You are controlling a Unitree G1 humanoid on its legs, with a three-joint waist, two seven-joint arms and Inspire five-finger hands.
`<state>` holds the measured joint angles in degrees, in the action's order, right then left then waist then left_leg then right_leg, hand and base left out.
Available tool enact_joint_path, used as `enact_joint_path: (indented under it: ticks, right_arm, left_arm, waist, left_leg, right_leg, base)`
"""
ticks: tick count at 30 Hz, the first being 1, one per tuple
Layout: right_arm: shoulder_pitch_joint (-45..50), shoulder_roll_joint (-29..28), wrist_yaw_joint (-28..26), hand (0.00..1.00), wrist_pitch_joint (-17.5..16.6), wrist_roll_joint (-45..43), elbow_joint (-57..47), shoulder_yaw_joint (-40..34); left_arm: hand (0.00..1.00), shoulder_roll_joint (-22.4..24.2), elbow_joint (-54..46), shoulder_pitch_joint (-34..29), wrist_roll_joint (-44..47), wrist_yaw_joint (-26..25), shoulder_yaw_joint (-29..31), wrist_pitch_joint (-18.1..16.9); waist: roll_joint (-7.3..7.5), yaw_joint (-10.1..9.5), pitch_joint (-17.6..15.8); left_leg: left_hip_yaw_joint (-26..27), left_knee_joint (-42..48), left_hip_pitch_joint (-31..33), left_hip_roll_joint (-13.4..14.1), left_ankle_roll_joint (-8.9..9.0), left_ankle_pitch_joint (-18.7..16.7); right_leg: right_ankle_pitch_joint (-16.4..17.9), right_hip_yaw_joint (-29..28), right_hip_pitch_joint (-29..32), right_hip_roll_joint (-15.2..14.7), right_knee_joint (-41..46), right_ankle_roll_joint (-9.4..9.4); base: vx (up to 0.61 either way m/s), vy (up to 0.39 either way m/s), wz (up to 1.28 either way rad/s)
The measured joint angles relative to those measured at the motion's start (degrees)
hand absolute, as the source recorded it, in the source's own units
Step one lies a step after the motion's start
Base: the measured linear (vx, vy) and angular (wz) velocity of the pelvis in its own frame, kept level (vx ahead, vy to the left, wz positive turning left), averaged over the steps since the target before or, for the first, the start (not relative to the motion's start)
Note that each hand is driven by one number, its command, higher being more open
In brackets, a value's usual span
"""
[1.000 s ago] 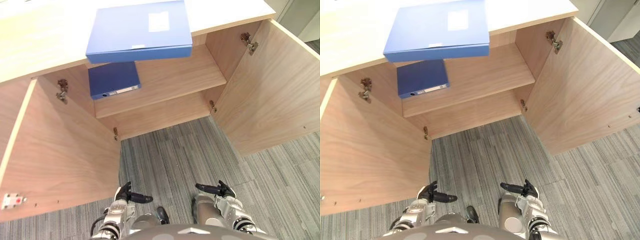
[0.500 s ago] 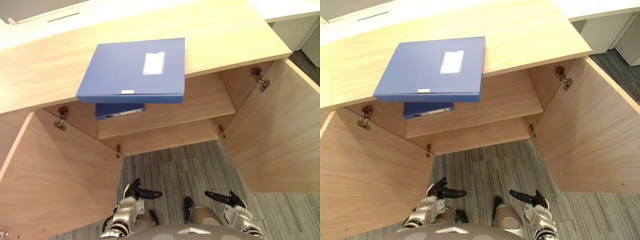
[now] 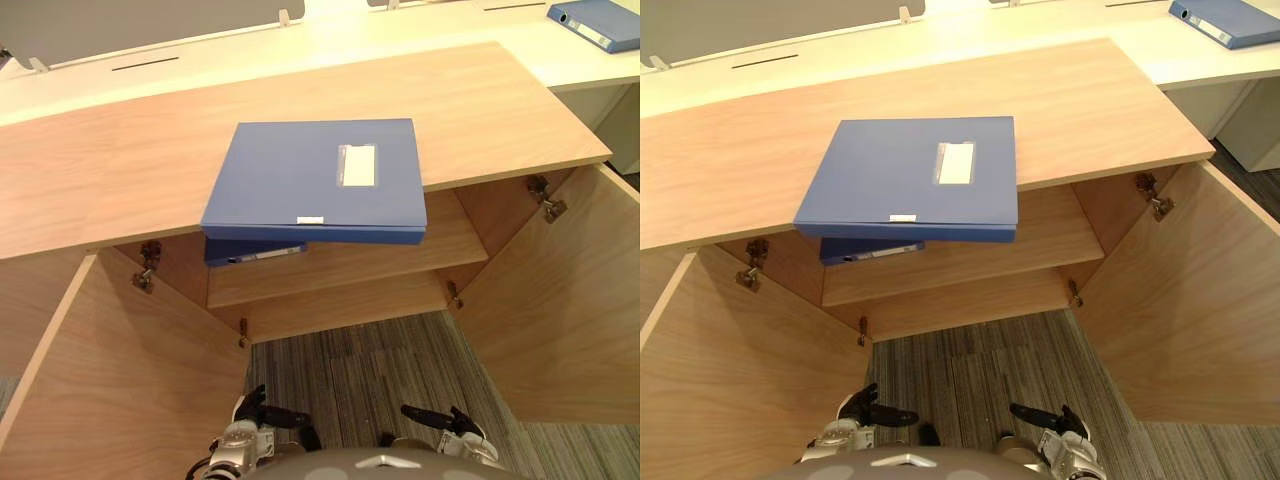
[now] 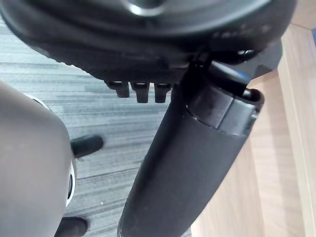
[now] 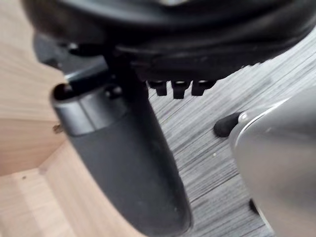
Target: Walk over to the cabinet, pick up the folder, carry it to the office cabinet, place the folder inside the office cabinet, then close the office cabinet door
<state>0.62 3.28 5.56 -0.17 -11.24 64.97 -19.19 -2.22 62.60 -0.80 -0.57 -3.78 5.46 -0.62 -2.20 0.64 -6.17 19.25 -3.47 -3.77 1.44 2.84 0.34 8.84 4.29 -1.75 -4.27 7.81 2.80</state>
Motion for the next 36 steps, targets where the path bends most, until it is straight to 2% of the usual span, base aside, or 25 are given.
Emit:
enact_joint_path:
  ticks: [7,11,17,22,28,30,36]
  right_arm:
    - [0.1,0.1,0.4,1.00,-0.1,0.0,-0.2,0.1]
    - [0.1,0.4,1.4,1.00,-0.5,0.0,-0.7,0.3]
    - [0.4,1.0,2.3,1.00,-1.2,0.0,-2.3,1.7]
    - [0.3,1.1,2.3,1.00,-1.3,0.0,-3.0,2.4]
    - [0.2,1.1,2.0,1.00,-1.3,0.0,-3.5,2.4]
    - [0.0,1.1,2.0,1.00,-1.4,0.0,-4.2,2.4]
    - [-0.1,1.1,2.0,1.00,-1.9,0.0,-4.2,2.5]
  left_arm:
    - [1.00,0.1,-3.3,-0.8,0.1,-0.9,-0.7,-0.1]
    - [1.00,0.0,-12.4,-2.2,2.9,-2.5,-0.6,-0.8]
    - [1.00,-1.2,-28.1,-3.8,6.9,-5.8,-0.5,-3.7]
    - [1.00,-2.1,-40.9,-7.0,6.7,-7.0,-0.4,-5.1]
    - [1.00,-2.1,-51.3,-8.1,5.5,-9.1,0.2,-5.7]
    - [1.00,-2.1,-56.1,-9.3,5.3,-10.5,0.5,-7.2]
    - [1.00,-2.0,-63.2,-11.0,4.5,-11.9,0.6,-9.0]
  waist:
    - [0.20,-0.12,-0.1]
    - [0.37,-0.29,-0.2]
    - [0.64,-0.48,-0.6]
    - [0.44,-0.82,-0.8]
    - [0.33,-2.42,-1.2]
    - [0.39,-3.04,-1.2]
    - [0.60,-3.45,-1.4]
  left_leg:
    - [-1.7,-1.5,-0.7,0.2,-0.28,1.2]
    - [-2.8,-1.6,0.1,0.2,-0.71,1.8]
    - [-4.6,-1.9,0.9,-0.1,-1.39,2.5]
    - [-6.0,-1.9,0.9,-0.5,-1.42,2.6]
    - [-7.8,-1.9,0.7,-0.7,-1.34,2.5]
    - [-8.0,-1.6,0.6,-0.6,-1.34,2.5]
    - [-8.7,-1.8,-0.7,-0.4,-1.33,2.5]
  right_leg:
    - [-0.8,1.3,-1.3,0.7,-1.4,-0.68]
    - [-1.2,2.2,-1.0,0.8,-1.5,-0.97]
    - [-1.4,3.7,-0.6,0.5,-1.5,-0.95]
    - [-1.3,5.1,-1.7,0.2,-2.6,-0.84]
    - [-1.3,6.7,-3.5,0.3,-3.7,-0.79]
    - [-1.3,6.5,-3.7,0.5,-3.7,-0.81]
    - [-1.4,5.9,-5.1,0.4,-3.3,-0.93]
  base:
    - [-0.05,-0.031,0.10]
    - [-0.10,-0.027,0.13]
    - [-0.09,0.007,0.12]
    - [-0.02,0.008,0.15]
    - [0.04,-0.022,0.16]
    - [0.03,-0.023,0.03]
    - [-0.02,0.005,0.07]
